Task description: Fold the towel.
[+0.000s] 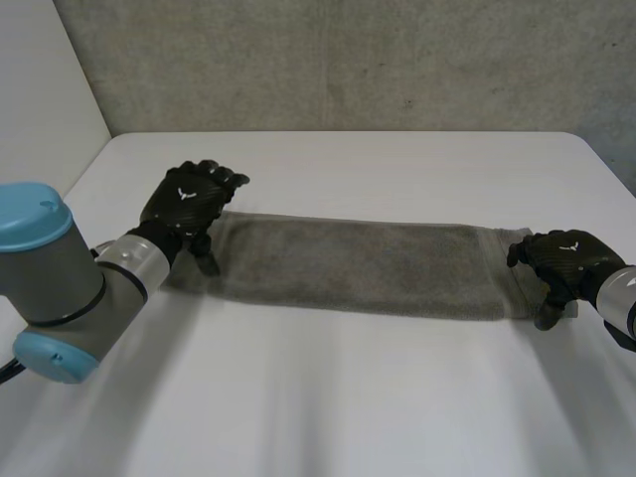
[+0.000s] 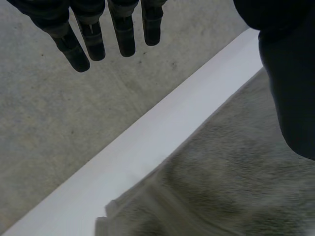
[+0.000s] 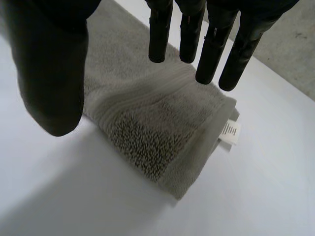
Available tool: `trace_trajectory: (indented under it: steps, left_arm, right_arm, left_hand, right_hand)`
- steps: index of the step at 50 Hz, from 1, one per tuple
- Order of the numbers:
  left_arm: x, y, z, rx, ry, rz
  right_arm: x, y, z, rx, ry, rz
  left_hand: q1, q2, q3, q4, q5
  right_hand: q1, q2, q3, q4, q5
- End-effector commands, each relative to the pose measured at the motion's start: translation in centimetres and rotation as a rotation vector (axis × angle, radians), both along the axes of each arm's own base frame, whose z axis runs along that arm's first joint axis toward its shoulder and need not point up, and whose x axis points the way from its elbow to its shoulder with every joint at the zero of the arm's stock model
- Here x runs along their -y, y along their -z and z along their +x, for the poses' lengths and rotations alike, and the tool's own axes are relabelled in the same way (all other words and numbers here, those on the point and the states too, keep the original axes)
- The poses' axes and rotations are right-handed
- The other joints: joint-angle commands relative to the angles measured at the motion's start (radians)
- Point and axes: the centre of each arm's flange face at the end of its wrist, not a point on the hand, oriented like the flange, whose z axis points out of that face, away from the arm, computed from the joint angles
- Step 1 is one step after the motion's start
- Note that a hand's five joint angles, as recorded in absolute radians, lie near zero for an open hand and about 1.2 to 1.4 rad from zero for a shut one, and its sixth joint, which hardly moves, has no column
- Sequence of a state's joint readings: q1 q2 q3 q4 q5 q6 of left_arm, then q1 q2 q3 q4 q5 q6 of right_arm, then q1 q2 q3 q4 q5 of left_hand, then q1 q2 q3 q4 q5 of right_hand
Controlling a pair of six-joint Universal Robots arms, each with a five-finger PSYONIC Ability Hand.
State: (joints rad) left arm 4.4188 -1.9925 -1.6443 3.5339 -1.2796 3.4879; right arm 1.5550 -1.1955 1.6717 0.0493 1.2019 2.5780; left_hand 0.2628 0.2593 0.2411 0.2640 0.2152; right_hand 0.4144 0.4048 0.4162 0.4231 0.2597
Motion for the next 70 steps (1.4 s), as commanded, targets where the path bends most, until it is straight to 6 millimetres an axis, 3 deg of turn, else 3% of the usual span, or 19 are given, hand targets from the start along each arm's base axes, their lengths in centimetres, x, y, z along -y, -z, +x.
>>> trace_trajectory:
  steps: [1,10,12,17,29,34,40,42,47,48,50,51,53,54,58,59,62,68,70]
  left_arm:
    - [-1.9,0.3,-0.7,-0.046,0.031,0.057]
    - [-2.3,0.7,-0.7,-0.042,0.034,0.070]
    - [-2.3,0.6,-0.7,-0.043,0.034,0.067]
    - [-2.3,0.7,-0.7,-0.043,0.034,0.068]
    - [-2.3,-0.1,-0.6,-0.049,0.028,0.048]
    - [-2.4,-1.5,0.0,-0.063,0.015,0.014]
    - [-2.4,-2.8,0.4,-0.074,0.004,-0.019]
    - [-2.4,-3.6,0.5,-0.082,0.002,-0.044]
    - [-2.3,-4.3,0.4,-0.088,0.004,-0.068]
    - [-2.3,-4.3,0.3,-0.088,0.004,-0.068]
    - [-2.4,-4.5,0.1,-0.091,0.012,-0.075]
    - [-2.4,-4.5,0.1,-0.091,0.012,-0.075]
    - [-2.5,-4.6,-0.1,-0.092,0.019,-0.082]
    - [-2.5,-4.6,-0.1,-0.092,0.019,-0.082]
    - [-2.6,-4.5,-0.2,-0.091,0.011,-0.079]
    - [-2.6,-4.5,-0.2,-0.091,0.011,-0.079]
    - [-2.4,-4.1,0.0,-0.088,-0.014,-0.069]
    - [-2.4,-3.9,0.0,-0.087,-0.025,-0.064]
    - [-2.4,-3.8,0.0,-0.087,-0.025,-0.063]
  right_arm:
    - [1.6,2.0,-0.3,-0.001,0.008,-0.046]
    - [2.3,3.6,-0.3,-0.005,0.009,-0.034]
    - [2.6,4.0,-0.3,-0.007,0.008,-0.032]
    - [3.0,3.9,-0.5,-0.019,0.022,-0.044]
    - [5.4,1.9,-3.8,-0.115,0.157,-0.143]
    - [7.4,-0.1,-7.4,-0.351,0.191,-0.231]
    - [8.5,-2.3,-8.4,-0.488,0.250,-0.301]
    - [7.8,-5.6,-4.7,-0.438,0.207,-0.410]
    - [5.1,-9.0,2.6,-0.277,0.063,-0.527]
    - [5.1,-9.0,2.7,-0.276,0.063,-0.527]
    - [2.0,-9.8,8.9,-0.195,-0.093,-0.578]
    - [2.0,-9.8,8.9,-0.195,-0.094,-0.578]
    - [-1.6,-9.1,15.1,-0.145,-0.261,-0.641]
    - [-1.7,-9.1,15.1,-0.145,-0.262,-0.641]
    - [-6.7,-5.3,21.5,-0.118,-0.468,-0.680]
    - [-6.7,-5.3,21.5,-0.118,-0.468,-0.681]
    - [-9.9,-0.4,24.2,-0.158,-0.605,-0.634]
    - [-11.1,2.8,24.9,-0.209,-0.684,-0.601]
    - [-10.9,2.7,24.7,-0.210,-0.677,-0.600]
  left_hand:
    - [-0.082,-0.078,-0.060,-0.083,-0.209]
    - [-0.079,-0.075,-0.057,-0.080,-0.206]
    - [-0.079,-0.075,-0.057,-0.080,-0.206]
    - [-0.079,-0.075,-0.057,-0.080,-0.206]
    - [-0.079,-0.075,-0.057,-0.080,-0.206]
    - [-0.082,-0.078,-0.060,-0.083,-0.209]
    - [-0.085,-0.081,-0.063,-0.086,-0.211]
    - [-0.085,-0.081,-0.063,-0.086,-0.211]
    - [-0.085,-0.081,-0.063,-0.086,-0.211]
    - [-0.085,-0.081,-0.063,-0.086,-0.211]
    - [-0.085,-0.081,-0.063,-0.086,-0.211]
    - [-0.085,-0.081,-0.063,-0.086,-0.211]
    - [-0.085,-0.081,-0.063,-0.086,-0.211]
    - [-0.085,-0.081,-0.063,-0.086,-0.211]
    - [-0.085,-0.081,-0.063,-0.086,-0.211]
    - [-0.085,-0.081,-0.063,-0.086,-0.211]
    - [-0.085,-0.081,-0.063,-0.086,-0.211]
    - [-0.087,-0.084,-0.066,-0.089,-0.214]
    - [-0.085,-0.081,-0.063,-0.086,-0.212]
  right_hand:
    - [0.061,0.071,0.059,0.052,0.041]
    - [0.161,0.171,0.159,0.152,0.141]
    - [0.561,0.570,0.559,0.552,0.541]
    - [0.955,0.964,0.953,0.946,0.935]
    - [0.982,0.992,0.980,0.973,0.962]
    - [0.982,0.992,0.980,0.973,0.962]
    - [0.982,0.992,0.980,0.973,0.962]
    - [0.982,0.992,0.980,0.973,0.962]
    - [0.982,0.992,0.980,0.973,0.962]
    - [0.982,0.992,0.980,0.973,0.962]
    - [0.982,0.992,0.980,0.973,0.962]
    - [0.982,0.992,0.980,0.973,0.962]
    - [0.982,0.992,0.980,0.973,0.962]
    - [0.982,0.992,0.980,0.973,0.962]
    - [0.982,0.992,0.980,0.973,0.962]
    - [0.982,0.992,0.980,0.973,0.962]
    - [0.982,0.992,0.980,0.973,0.962]
    - [0.842,0.852,0.840,0.833,0.822]
    - [-0.037,-0.028,-0.039,-0.046,-0.057]
